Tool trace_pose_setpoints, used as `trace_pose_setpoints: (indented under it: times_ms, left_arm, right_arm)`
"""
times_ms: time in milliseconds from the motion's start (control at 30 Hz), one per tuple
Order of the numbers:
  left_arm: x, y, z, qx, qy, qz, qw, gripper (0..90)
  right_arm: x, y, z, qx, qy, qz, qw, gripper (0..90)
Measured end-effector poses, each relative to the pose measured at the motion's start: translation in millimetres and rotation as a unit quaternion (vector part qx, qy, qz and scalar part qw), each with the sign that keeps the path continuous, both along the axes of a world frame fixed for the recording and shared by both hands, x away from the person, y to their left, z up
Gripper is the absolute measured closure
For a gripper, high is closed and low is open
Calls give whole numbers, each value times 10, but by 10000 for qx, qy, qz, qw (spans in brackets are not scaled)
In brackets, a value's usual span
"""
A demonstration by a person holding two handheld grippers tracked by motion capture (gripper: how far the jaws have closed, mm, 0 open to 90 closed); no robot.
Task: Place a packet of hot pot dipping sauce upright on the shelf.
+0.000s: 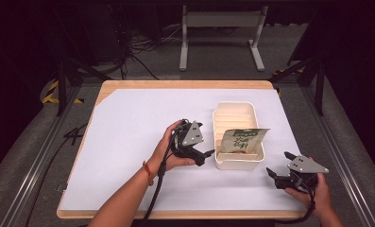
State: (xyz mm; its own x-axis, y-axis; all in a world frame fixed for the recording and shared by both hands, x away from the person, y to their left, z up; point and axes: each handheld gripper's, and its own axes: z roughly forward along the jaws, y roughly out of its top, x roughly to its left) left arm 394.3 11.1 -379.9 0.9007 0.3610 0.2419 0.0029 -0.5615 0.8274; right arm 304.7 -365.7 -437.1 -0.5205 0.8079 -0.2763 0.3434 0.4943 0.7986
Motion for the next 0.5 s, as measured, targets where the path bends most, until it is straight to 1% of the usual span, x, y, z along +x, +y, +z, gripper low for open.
trace_pose_setpoints:
  times_ms: [133, 200, 233, 300, 333, 400, 467, 500]
  left_arm:
    - [-18, 53, -7, 46, -44, 17, 10000, 70]
    - [-42, 99, -11, 127, -35, 45, 9999, 69]
    - [-51, 113, -15, 125, -11, 56, 9999, 69]
    - [-54, 124, -17, 147, -23, 45, 9999, 68]
    - [-74, 150, -23, 183, 7, 60, 9998, 67]
    - [-86, 180, -30, 254, -32, 66, 9997, 67]
    - [-103, 195, -39, 246, -5, 105, 9996, 66]
    - [-109, 220, -43, 251, -44, 112, 9996, 66]
  right_arm:
    - [-2, 5, 0, 1, 5, -5, 10000, 145]
    - [-2, 7, 1, 1, -2, 8, 10000, 144]
    - [-3, 8, 1, 3, -1, 10, 10000, 144]
    - [-3, 8, 1, 0, -2, 13, 10000, 144]
    - [-5, 8, 1, 7, 5, 12, 10000, 143]
    - [-6, 9, 2, -4, 1, 10, 10000, 143]
    - [-7, 8, 3, 2, 0, 18, 10000, 143]
    - [-8, 8, 4, 6, -4, 19, 10000, 143]
